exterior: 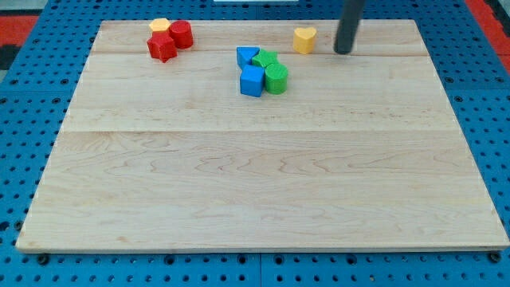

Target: Move the heart closer to the red blocks

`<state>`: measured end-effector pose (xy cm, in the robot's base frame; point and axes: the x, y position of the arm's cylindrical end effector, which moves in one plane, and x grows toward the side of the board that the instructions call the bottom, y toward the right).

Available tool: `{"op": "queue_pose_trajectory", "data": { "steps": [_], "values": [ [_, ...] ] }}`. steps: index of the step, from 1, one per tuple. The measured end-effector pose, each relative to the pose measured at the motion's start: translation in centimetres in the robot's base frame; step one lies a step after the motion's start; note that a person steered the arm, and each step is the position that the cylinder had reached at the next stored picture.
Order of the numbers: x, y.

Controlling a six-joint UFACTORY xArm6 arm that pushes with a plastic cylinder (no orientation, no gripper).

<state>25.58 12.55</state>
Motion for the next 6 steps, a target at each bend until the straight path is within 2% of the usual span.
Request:
{"op": "queue_pose_trajectory", "data": {
  "steps": [1, 2, 3, 4, 6],
  "values": [
    [-3.4, -0.9],
    [0.6, -7.8],
    [2.6, -7.4],
    [2.5, -6.6],
    [-0.7, -19.3]
  ]
}}
